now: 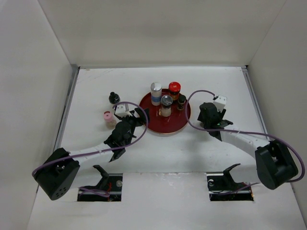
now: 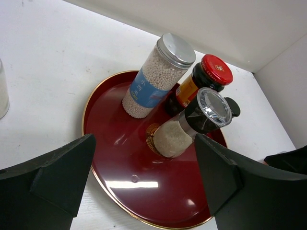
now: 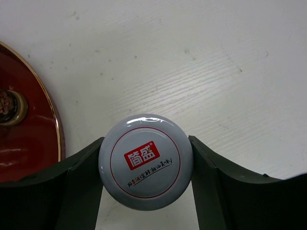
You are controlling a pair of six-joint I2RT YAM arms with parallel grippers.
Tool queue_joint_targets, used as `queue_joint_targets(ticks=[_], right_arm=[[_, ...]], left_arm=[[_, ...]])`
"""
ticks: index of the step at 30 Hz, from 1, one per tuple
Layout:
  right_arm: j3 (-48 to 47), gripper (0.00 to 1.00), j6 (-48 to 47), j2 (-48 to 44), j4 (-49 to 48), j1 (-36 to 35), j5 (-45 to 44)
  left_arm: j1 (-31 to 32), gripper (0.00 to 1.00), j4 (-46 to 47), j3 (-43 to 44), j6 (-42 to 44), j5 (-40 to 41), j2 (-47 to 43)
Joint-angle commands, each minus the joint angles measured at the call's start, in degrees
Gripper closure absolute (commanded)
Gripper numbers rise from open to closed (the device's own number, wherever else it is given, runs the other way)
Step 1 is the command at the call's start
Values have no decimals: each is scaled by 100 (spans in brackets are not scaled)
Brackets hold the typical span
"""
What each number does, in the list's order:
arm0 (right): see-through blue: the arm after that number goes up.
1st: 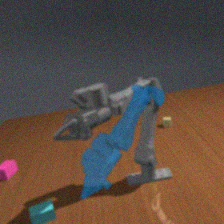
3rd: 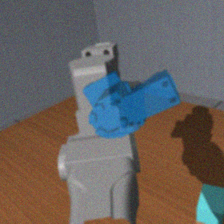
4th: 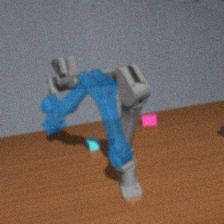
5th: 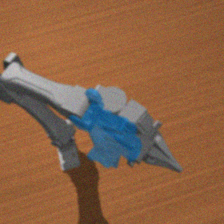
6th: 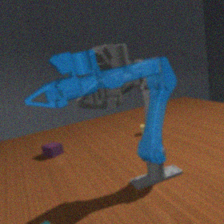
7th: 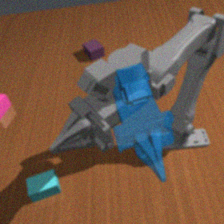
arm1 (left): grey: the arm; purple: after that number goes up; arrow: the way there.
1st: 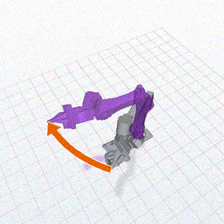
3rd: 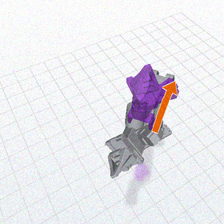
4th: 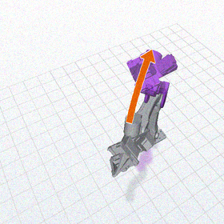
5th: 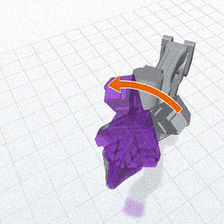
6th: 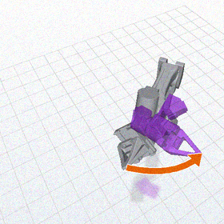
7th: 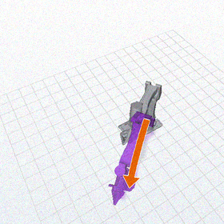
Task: Organize the condiment bottles
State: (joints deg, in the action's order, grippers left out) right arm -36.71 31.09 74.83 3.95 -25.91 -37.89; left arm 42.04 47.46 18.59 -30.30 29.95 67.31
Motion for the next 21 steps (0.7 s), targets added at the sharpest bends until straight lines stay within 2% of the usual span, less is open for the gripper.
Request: queue_joint_targets(ticks=[1,4,10,21], right_arm=[[58,42,64,-213,-394,-32,-253],[41,50,-137,-722,-211,-444,-657],[-319,51,-279,-1374,71,-1297,-738],[-1171,50,-771,109,-1387,-2045,71]], left_arm=[[-7,16,307,-75,-63,-60,-60],[-25,16,307,-83,-63,-60,-69],[-104,16,307,-83,-72,-51,-51],[-218,16,307,-119,-63,-51,-60]])
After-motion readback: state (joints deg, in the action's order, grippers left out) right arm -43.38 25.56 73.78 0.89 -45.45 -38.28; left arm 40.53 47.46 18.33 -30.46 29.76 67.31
